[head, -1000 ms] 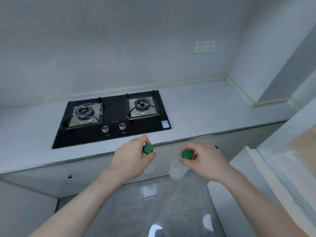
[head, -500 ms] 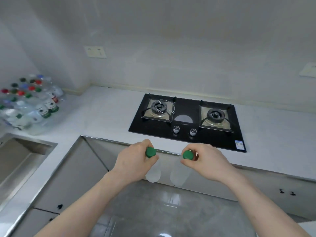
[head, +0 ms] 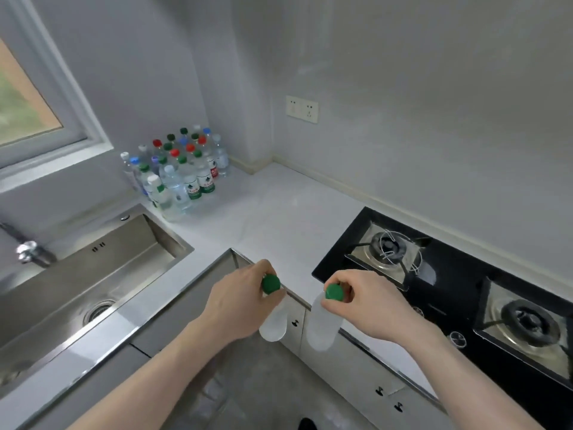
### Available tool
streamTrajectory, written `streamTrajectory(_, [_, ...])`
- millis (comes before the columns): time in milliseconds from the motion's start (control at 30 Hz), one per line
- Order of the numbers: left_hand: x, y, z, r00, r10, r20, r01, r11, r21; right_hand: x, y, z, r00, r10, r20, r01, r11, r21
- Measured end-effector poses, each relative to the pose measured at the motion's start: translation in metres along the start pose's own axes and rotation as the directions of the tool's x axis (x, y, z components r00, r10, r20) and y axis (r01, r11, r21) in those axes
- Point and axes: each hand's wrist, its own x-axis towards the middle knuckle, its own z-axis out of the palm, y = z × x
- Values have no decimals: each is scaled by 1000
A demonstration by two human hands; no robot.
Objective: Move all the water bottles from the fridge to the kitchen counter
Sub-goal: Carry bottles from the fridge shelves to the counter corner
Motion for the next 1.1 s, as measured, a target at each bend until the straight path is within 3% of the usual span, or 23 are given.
streamTrajectory(267, [57, -41, -23, 967, -213, -141, 210, 977, -36, 124, -31, -18, 977, -199, 74, 203, 977, -60])
streamTrajectory(467, [97, -83, -47, 949, -247, -194, 251, 968, -5, 193, -66, -19, 967, -230, 106, 235, 971, -35])
streamTrajectory(767, [173, -175, -86, 973, -191, -130, 200, 978, 56, 289, -131, 10, 975, -201, 92, 207, 977, -56])
streamTrajectory(1100, [259, -241, -131, 995, -51, -86, 63, 988, 143, 363, -176, 21, 995, -99, 3, 99, 995, 33])
